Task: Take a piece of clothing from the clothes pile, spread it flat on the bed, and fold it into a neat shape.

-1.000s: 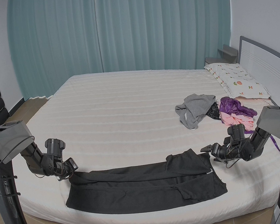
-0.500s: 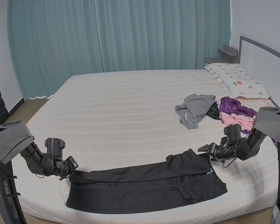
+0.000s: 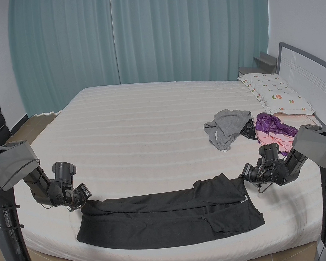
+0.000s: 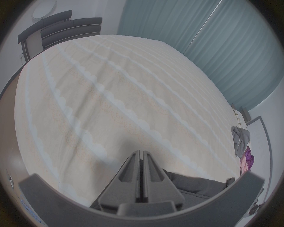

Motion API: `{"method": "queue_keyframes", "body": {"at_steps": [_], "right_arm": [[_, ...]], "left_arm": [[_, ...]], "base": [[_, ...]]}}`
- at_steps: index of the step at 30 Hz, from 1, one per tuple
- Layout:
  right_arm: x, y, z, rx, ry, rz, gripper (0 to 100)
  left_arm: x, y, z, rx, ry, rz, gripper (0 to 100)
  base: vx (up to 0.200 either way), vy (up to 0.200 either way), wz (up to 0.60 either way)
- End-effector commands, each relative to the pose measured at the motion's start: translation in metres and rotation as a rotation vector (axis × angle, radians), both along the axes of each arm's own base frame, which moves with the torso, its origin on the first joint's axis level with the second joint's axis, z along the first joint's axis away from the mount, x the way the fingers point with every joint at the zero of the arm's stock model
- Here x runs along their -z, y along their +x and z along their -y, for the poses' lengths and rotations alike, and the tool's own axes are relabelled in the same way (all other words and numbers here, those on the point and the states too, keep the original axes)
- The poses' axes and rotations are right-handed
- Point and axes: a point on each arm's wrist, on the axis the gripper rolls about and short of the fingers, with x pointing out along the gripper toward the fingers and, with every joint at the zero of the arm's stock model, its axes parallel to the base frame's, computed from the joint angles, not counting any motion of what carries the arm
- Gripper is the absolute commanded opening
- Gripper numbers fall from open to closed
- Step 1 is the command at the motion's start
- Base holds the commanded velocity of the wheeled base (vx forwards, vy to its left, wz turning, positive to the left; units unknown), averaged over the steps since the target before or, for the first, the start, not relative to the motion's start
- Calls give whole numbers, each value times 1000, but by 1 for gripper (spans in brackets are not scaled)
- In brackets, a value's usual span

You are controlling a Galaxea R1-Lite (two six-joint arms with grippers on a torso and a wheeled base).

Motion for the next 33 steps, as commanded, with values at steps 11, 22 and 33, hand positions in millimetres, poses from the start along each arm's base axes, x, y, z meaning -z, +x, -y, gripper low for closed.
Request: {"method": "queue_keyframes", "body": {"at_steps": [11,22,33], "right_arm": [[-3,0,6,35,21,2,100],[-32,-20,12,5,161,-12,100],[-35,-33,13,29,201,-46,100]], "left_arm": [[0,-2,0,8,-16,13,0],[-11,-5,-5,5,-96,39,100],[-25,-35,0,7,-129,70,100]], "base": [[0,0,0],[0,0,0],[-36,0,0]]}}
